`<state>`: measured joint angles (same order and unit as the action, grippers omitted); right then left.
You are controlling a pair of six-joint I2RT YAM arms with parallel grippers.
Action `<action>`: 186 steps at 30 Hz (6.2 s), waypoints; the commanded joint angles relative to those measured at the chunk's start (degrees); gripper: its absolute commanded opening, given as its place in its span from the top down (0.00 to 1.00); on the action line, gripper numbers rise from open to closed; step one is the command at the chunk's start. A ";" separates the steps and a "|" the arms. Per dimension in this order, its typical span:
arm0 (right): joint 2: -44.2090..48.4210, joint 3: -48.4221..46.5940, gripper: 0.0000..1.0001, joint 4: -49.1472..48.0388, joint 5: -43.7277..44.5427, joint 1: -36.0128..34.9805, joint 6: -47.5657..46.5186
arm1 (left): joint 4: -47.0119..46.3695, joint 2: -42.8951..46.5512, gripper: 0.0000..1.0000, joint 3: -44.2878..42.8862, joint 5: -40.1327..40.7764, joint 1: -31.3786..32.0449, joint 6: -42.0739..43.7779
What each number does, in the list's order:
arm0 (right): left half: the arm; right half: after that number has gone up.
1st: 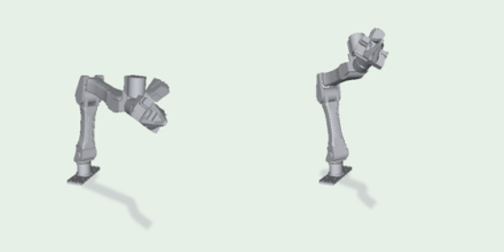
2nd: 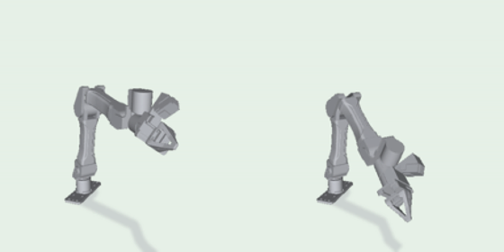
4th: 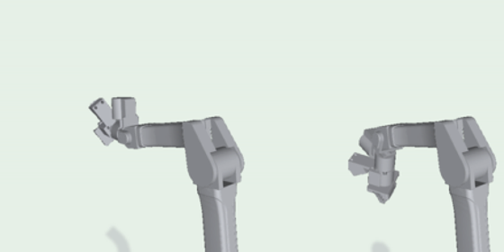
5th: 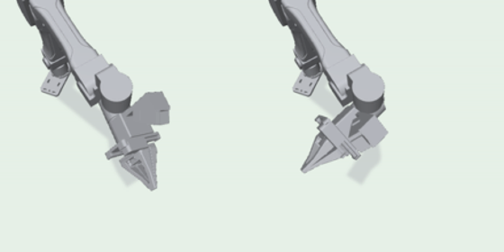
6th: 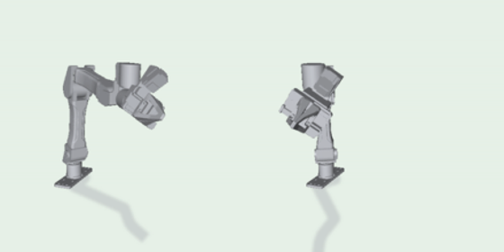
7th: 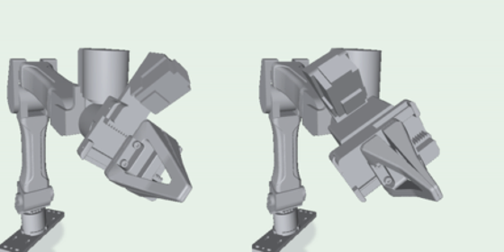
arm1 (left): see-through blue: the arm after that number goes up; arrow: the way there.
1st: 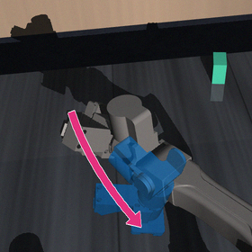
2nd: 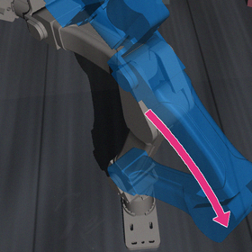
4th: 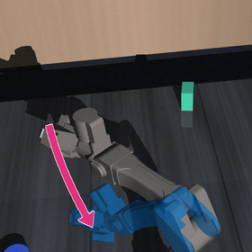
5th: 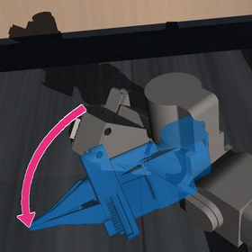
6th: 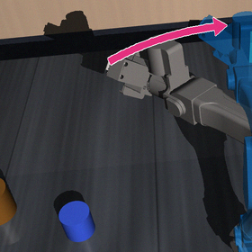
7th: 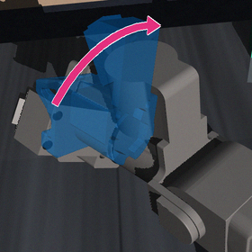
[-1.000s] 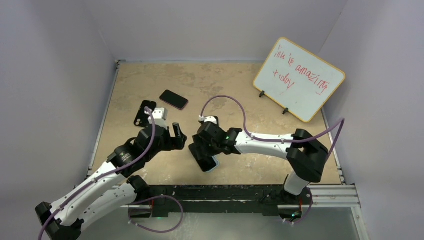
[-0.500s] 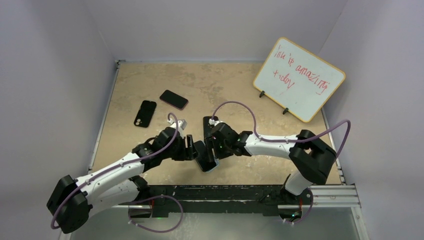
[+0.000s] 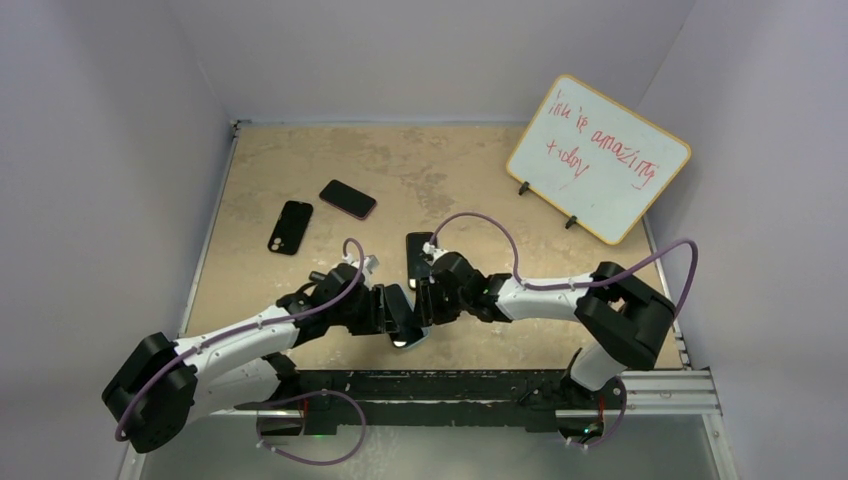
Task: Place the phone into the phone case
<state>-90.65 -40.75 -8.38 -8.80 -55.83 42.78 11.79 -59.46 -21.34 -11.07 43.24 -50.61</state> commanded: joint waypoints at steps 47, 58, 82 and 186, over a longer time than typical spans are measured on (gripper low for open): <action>1.79 6.88 0.56 -17.76 2.60 0.07 9.93 | 8.45 2.17 0.51 -5.95 0.09 -15.38 8.68; -4.01 4.95 0.56 -19.54 -1.80 0.99 9.26 | 7.78 -0.67 0.61 -4.52 1.86 -15.65 7.82; -7.84 5.92 0.57 -34.68 -10.09 0.99 15.83 | -1.30 -0.75 0.85 1.11 -7.60 -15.73 2.86; 24.66 6.36 0.98 -58.93 -32.58 10.04 28.61 | -25.11 28.27 0.74 -13.59 -25.60 -15.73 -10.75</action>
<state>-65.41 -33.26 -60.88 -39.42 -45.74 69.69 -12.91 -29.52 -31.88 -37.32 27.44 -63.31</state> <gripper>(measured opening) 0.122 0.324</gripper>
